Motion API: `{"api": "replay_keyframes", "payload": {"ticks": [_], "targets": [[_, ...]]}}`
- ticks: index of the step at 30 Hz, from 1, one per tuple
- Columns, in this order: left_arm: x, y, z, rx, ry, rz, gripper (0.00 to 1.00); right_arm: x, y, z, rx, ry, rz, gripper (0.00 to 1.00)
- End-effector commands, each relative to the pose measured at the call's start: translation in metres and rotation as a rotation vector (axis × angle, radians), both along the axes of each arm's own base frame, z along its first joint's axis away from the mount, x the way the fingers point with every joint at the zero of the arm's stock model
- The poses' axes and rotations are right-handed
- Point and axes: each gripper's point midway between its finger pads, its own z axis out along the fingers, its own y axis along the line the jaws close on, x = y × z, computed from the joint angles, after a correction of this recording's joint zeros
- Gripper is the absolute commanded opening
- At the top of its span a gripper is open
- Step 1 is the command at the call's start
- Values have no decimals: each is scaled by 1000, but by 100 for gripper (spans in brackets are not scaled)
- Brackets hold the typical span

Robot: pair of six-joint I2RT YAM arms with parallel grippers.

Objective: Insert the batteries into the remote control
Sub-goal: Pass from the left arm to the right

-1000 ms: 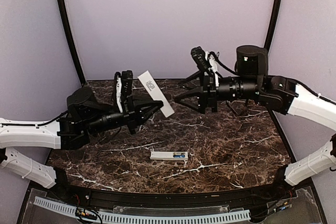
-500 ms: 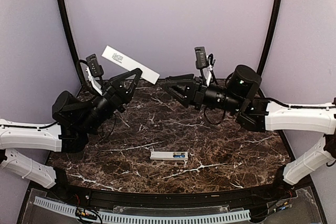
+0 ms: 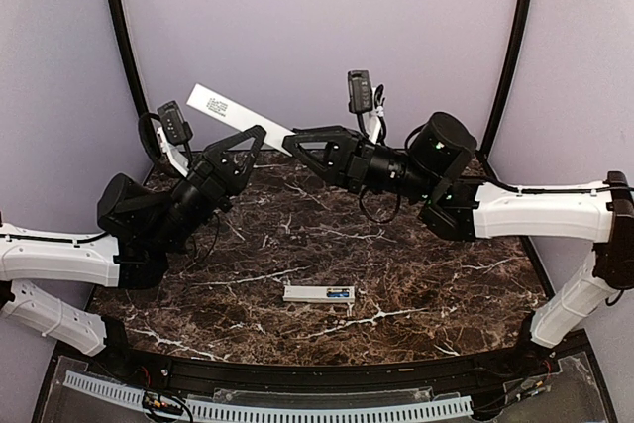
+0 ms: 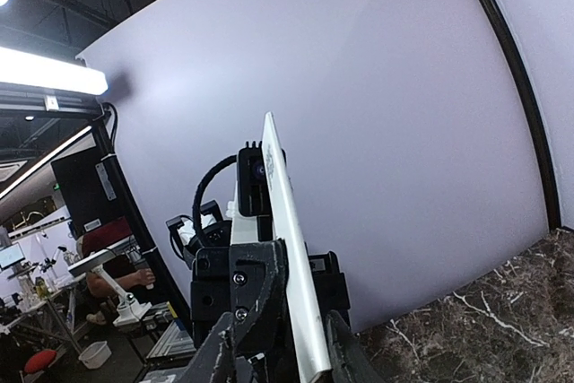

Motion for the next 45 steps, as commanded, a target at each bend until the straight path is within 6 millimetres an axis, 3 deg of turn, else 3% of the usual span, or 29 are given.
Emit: {"api": "replay_keyframes", "payload": {"ticks": [1, 10, 14, 19, 24, 31, 37, 39, 40, 42, 45], "targets": [[-9, 3, 8, -28, -39, -39, 0, -11, -1, 25, 70, -41, 49, 23], [-12, 2, 9, -28, -51, -50, 0, -13, 6, 23, 58, -36, 77, 2], [-12, 2, 8, -27, -54, -54, 0, -15, 11, 20, 35, -34, 99, 5], [-12, 2, 8, -27, -53, -53, 0, -17, 16, 18, 15, -30, 116, 0], [-13, 2, 7, -24, -61, -50, 0, -18, 19, 14, 0, -24, 129, 12], [-13, 3, 7, -25, -63, -50, 0, -18, 18, 14, 0, -27, 120, 0], [-12, 1, 3, -12, -57, -45, 0, -23, 16, 18, -6, -35, 140, 0], [-9, 3, 0, -1, -55, -23, 20, -20, 11, 21, -22, -30, 120, 0], [-9, 7, 1, -1, -63, -4, 45, -17, 8, 22, -32, -26, 103, 0], [-4, 15, -3, 8, -59, 59, 67, -12, -1, 22, -61, -16, 75, 0], [1, 22, -14, 63, -56, 123, 85, -2, -15, 21, -121, 26, 55, 0]]}}
